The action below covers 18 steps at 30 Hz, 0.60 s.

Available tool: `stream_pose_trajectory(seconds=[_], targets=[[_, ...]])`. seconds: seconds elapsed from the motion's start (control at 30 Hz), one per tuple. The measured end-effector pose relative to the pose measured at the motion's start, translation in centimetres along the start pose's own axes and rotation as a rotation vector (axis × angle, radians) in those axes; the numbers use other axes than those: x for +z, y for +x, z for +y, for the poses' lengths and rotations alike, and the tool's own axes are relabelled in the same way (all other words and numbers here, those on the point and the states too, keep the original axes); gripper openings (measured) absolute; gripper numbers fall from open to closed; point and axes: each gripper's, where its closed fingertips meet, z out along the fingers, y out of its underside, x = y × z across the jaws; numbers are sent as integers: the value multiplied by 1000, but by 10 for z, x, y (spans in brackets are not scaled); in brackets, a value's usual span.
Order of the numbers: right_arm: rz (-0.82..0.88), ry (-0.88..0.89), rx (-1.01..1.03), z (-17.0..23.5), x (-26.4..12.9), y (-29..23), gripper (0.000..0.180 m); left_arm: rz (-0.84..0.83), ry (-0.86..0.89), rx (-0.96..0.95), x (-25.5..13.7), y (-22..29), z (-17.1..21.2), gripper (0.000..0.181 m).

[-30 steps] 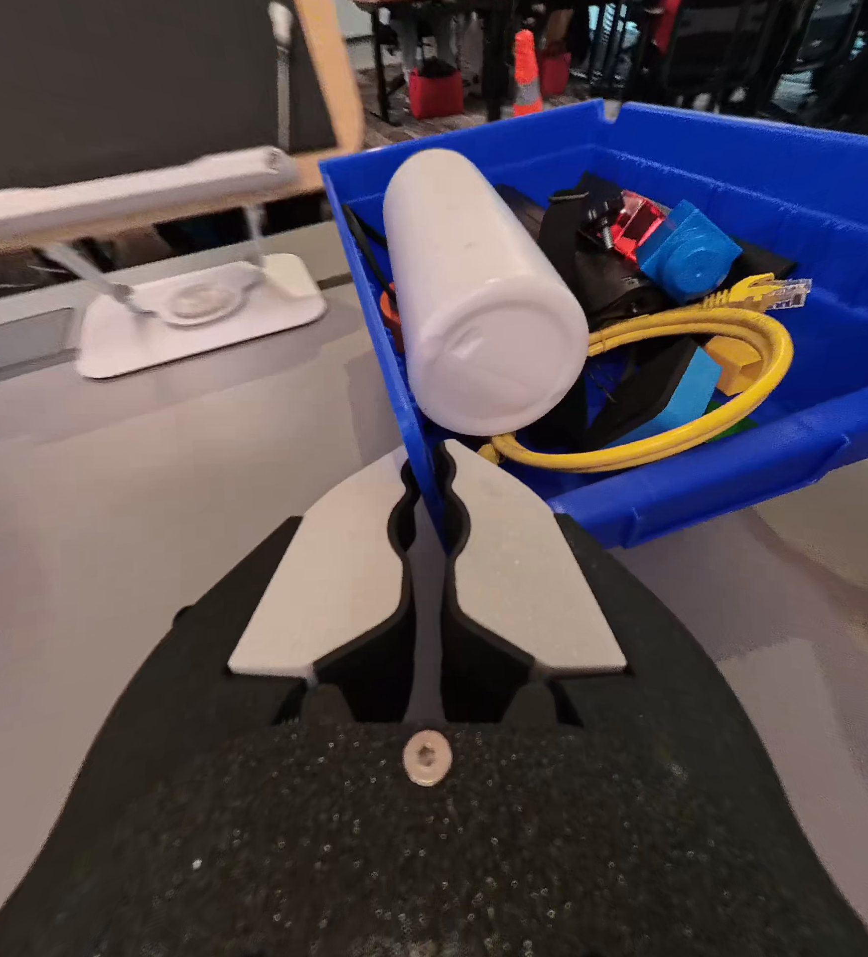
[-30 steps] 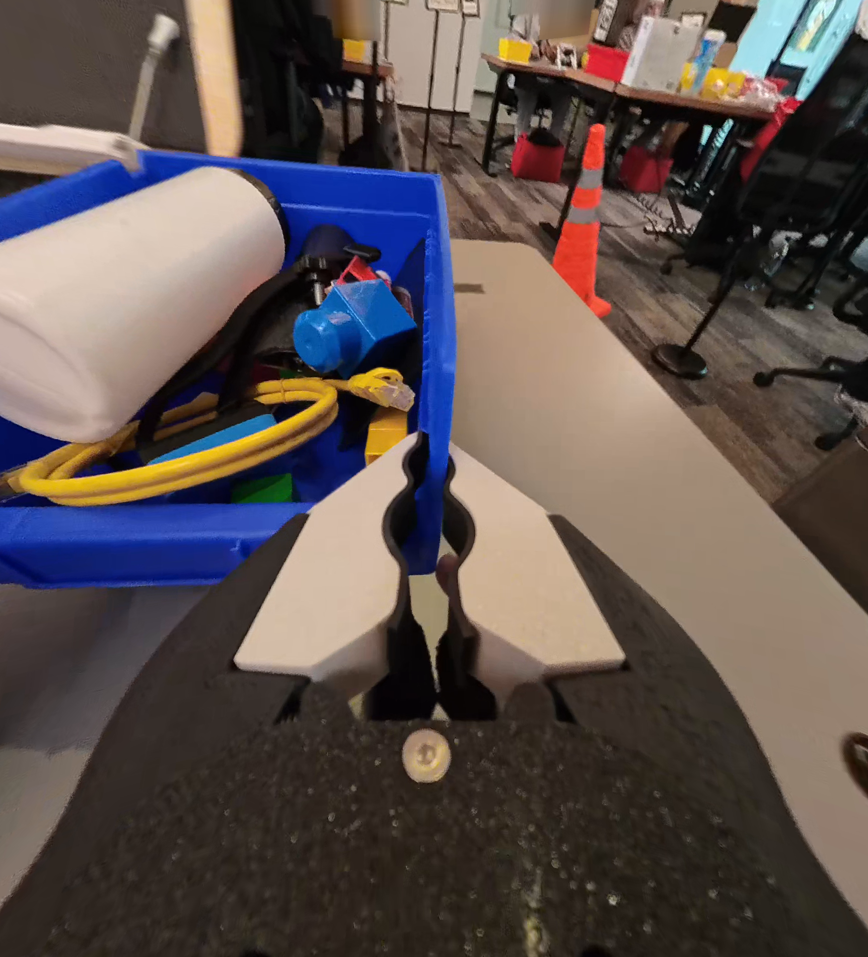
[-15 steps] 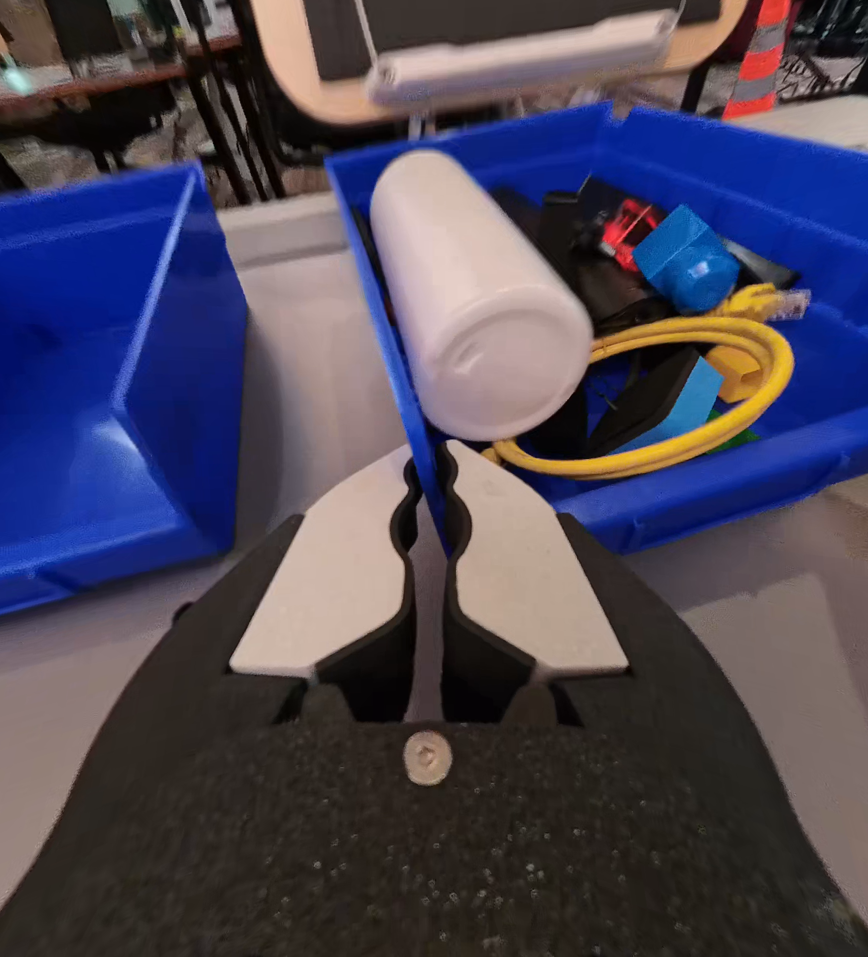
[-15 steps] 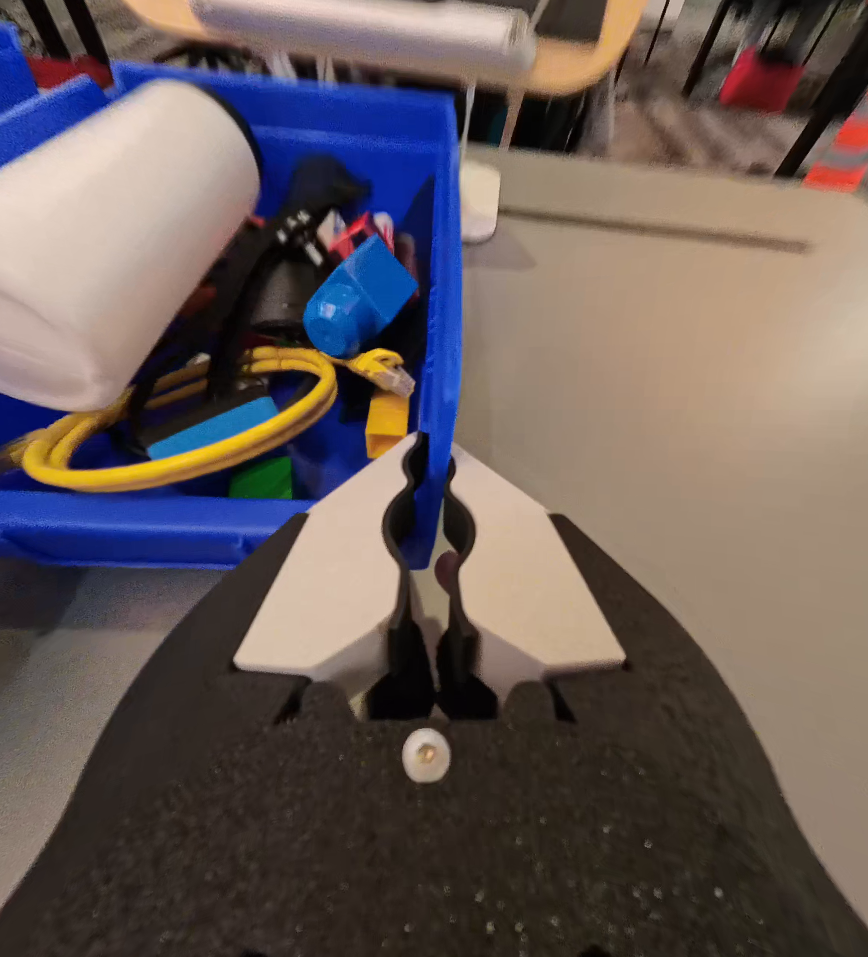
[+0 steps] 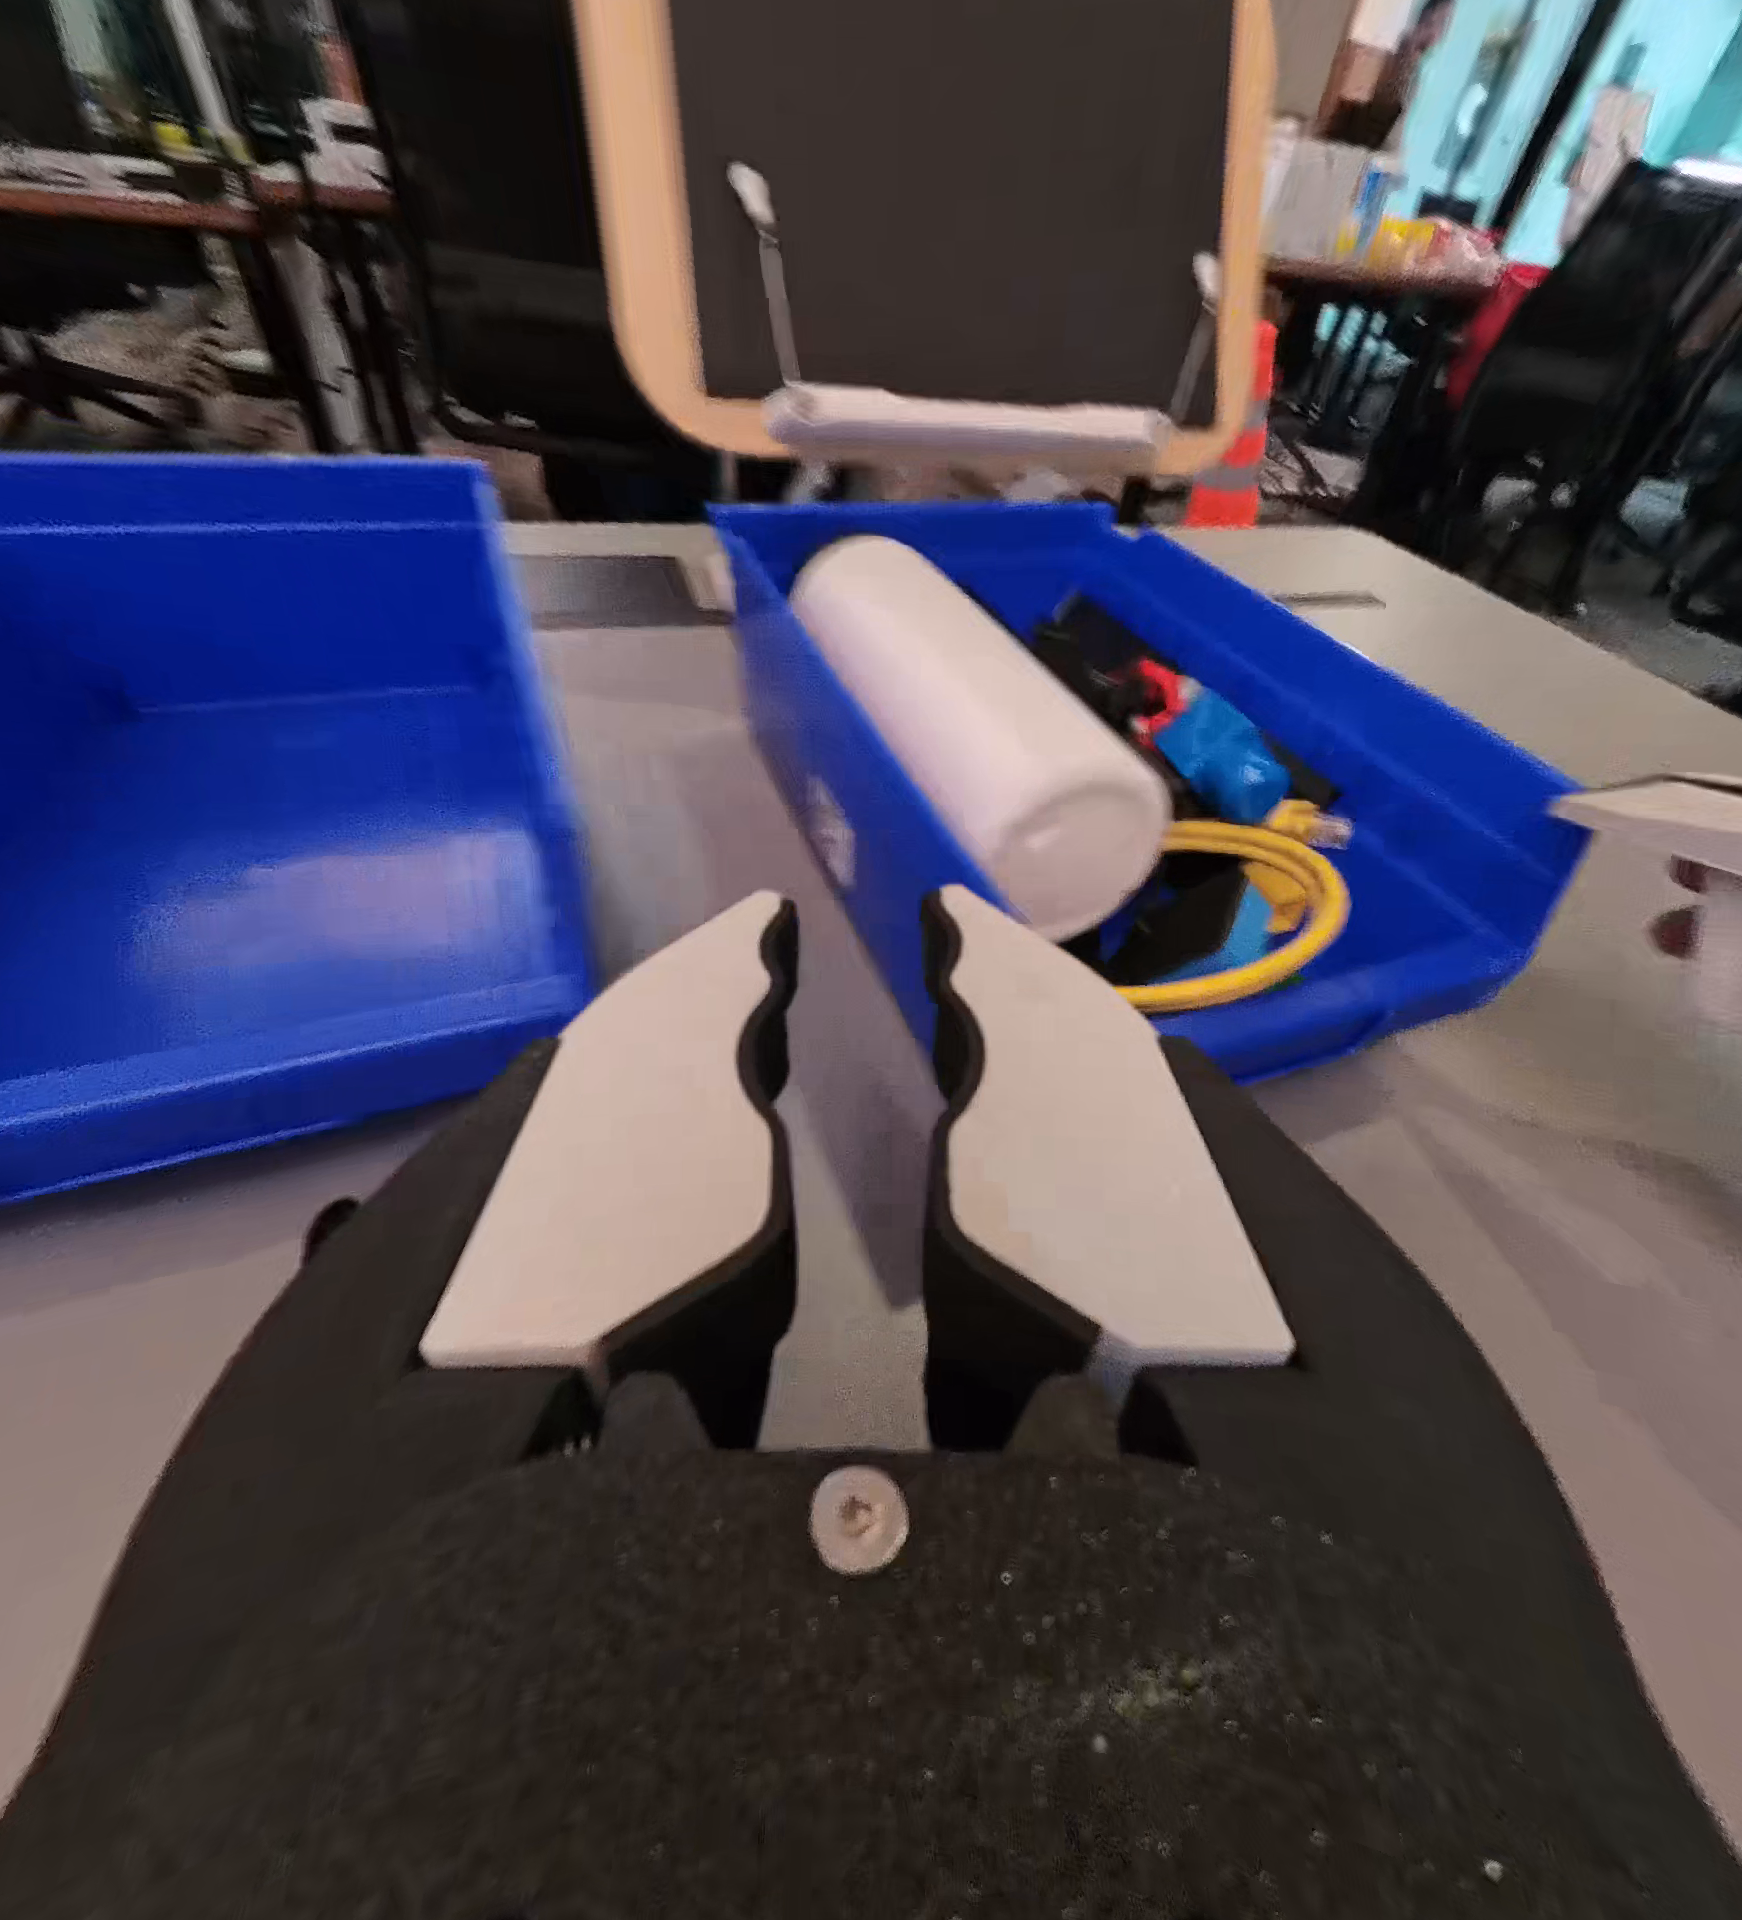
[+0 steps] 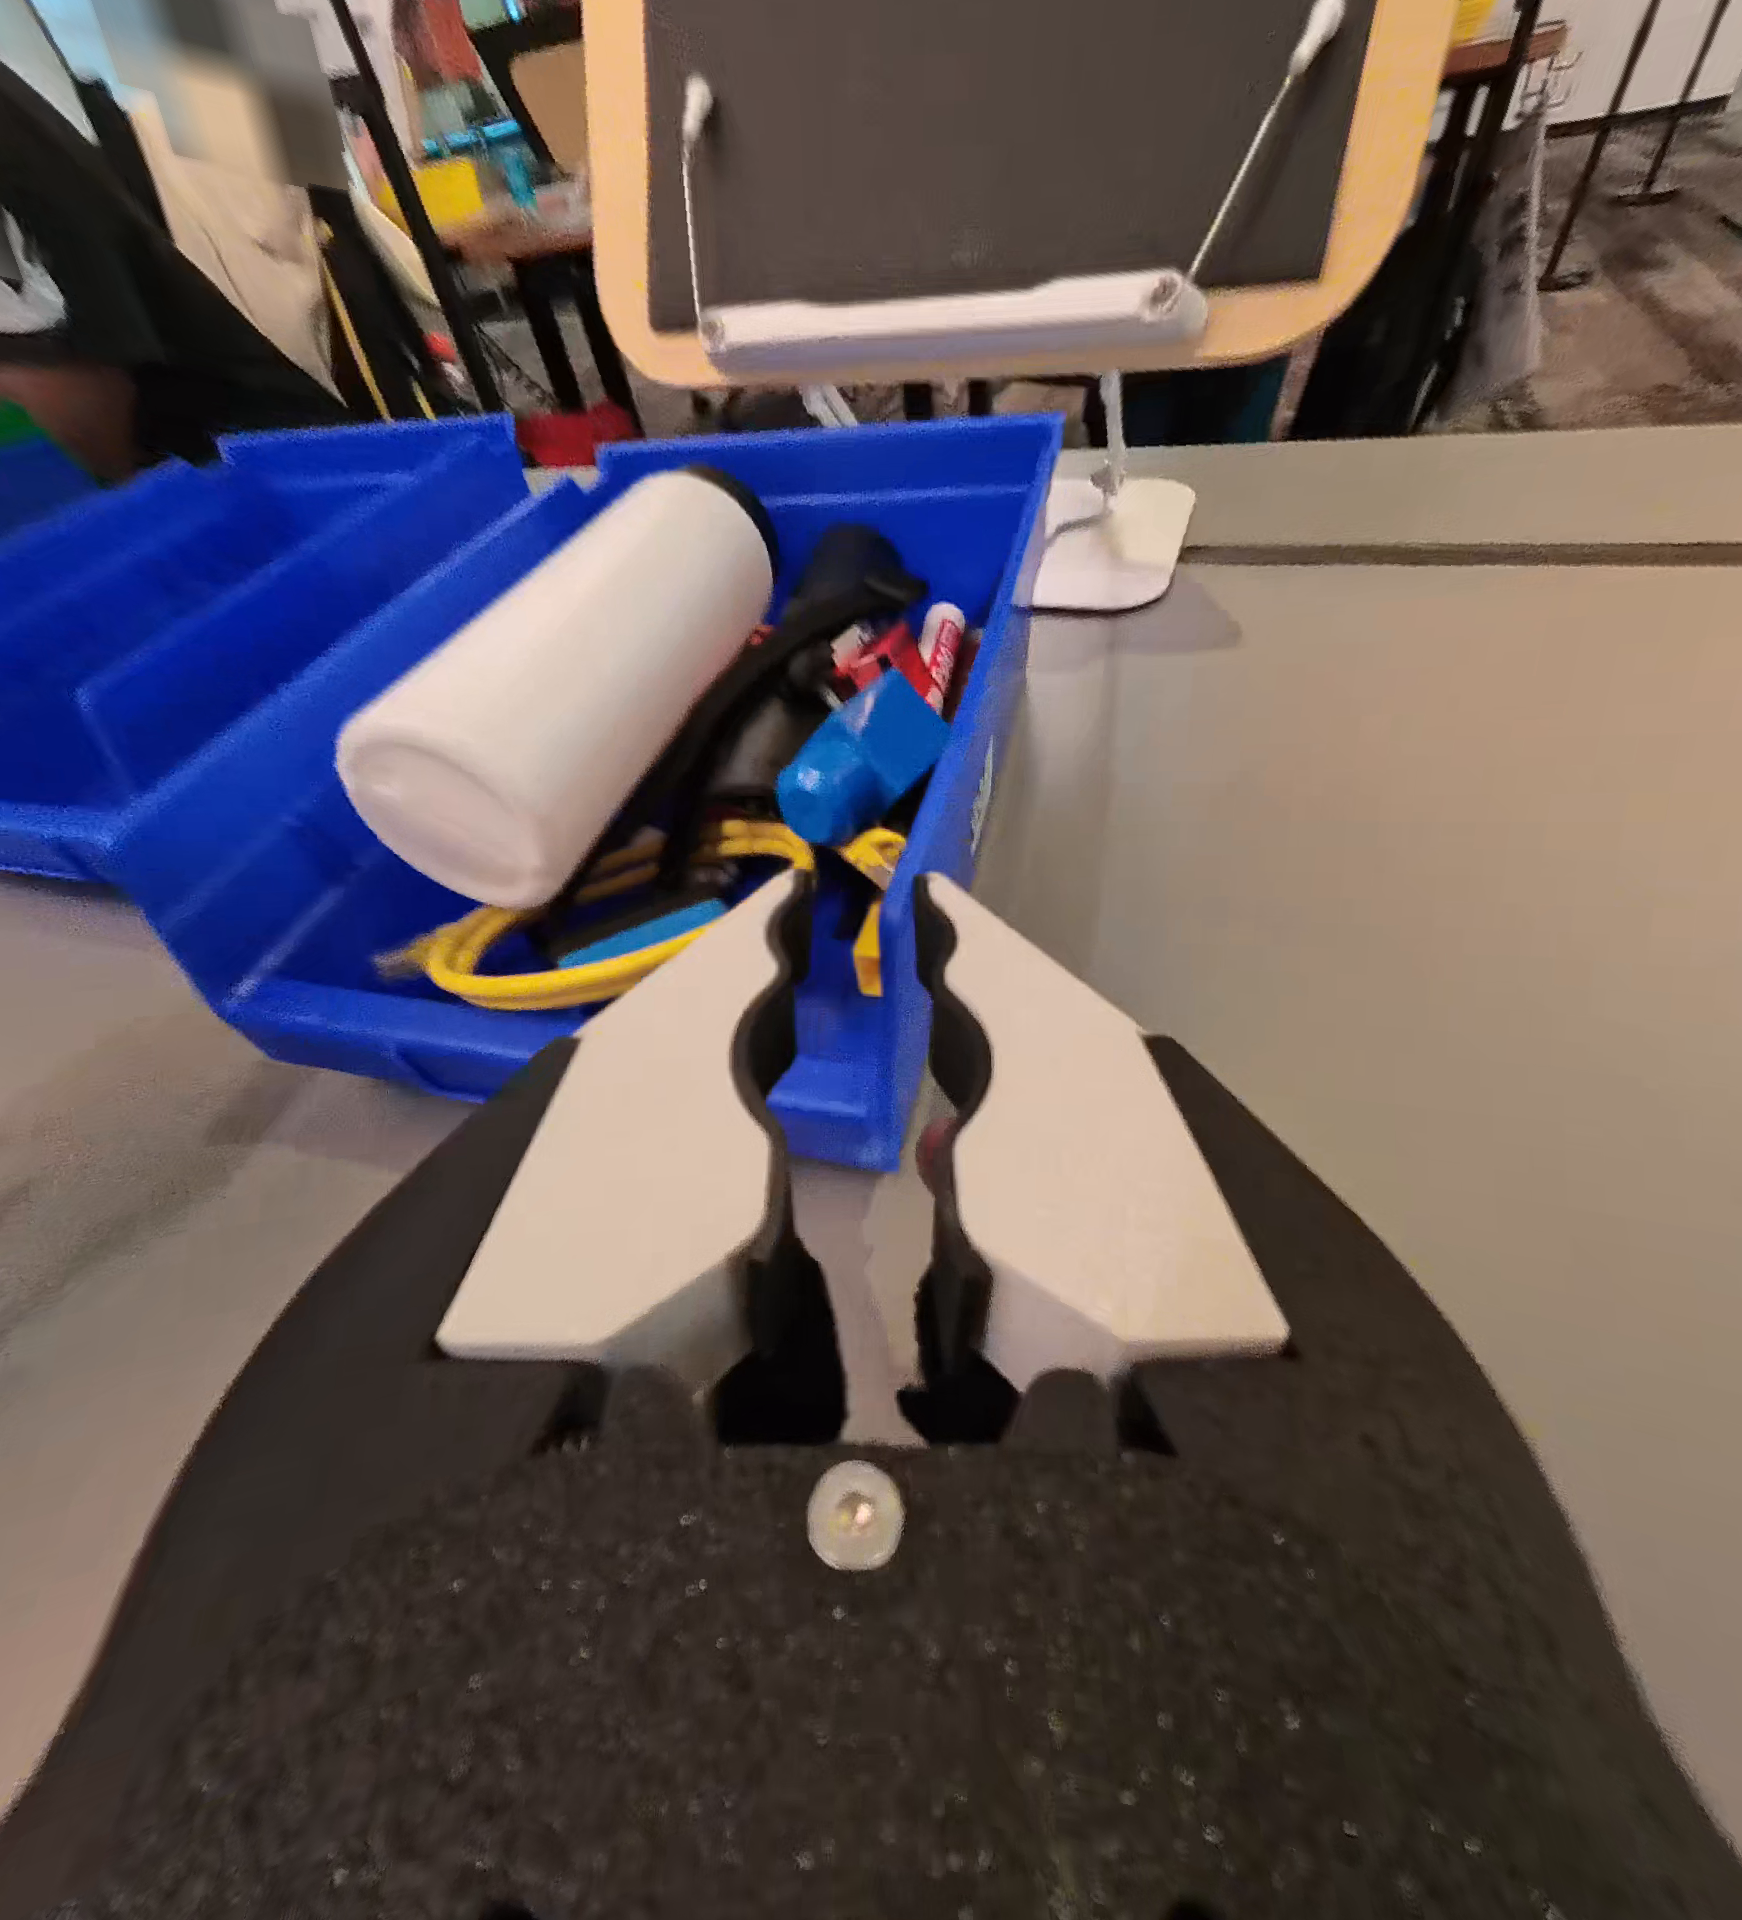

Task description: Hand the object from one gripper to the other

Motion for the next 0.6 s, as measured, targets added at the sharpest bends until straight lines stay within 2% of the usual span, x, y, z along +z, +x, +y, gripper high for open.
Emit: stream_pose_trajectory(seconds=[0.1,0.2,0.3,0.4,0.47,0.5,0.53,0.6], targets=[[-9,69,-35,-18,-8,-3,23,-164,-23,5,-26,-87,-6,35],[-25,152,-127,-35,-19,-25,24,-343,-125,28,-43,-181,9,49],[-242,212,-194,-35,-30,-90,21,-339,-217,-55,-35,-231,26,59],[-537,121,-158,1,-34,-163,20,-347,-221,-57,-15,-261,24,58],[-687,27,-83,21,-31,-199,18,-358,-235,-34,2,-275,23,52],[-739,-18,-39,26,-27,-214,19,-325,-255,-46,11,-274,26,36],[-765,-60,-11,30,-18,-226,20,-278,-276,-75,17,-268,31,10],[-732,-103,0,29,9,-245,28,-289,-256,-136,15,-263,34,4]])
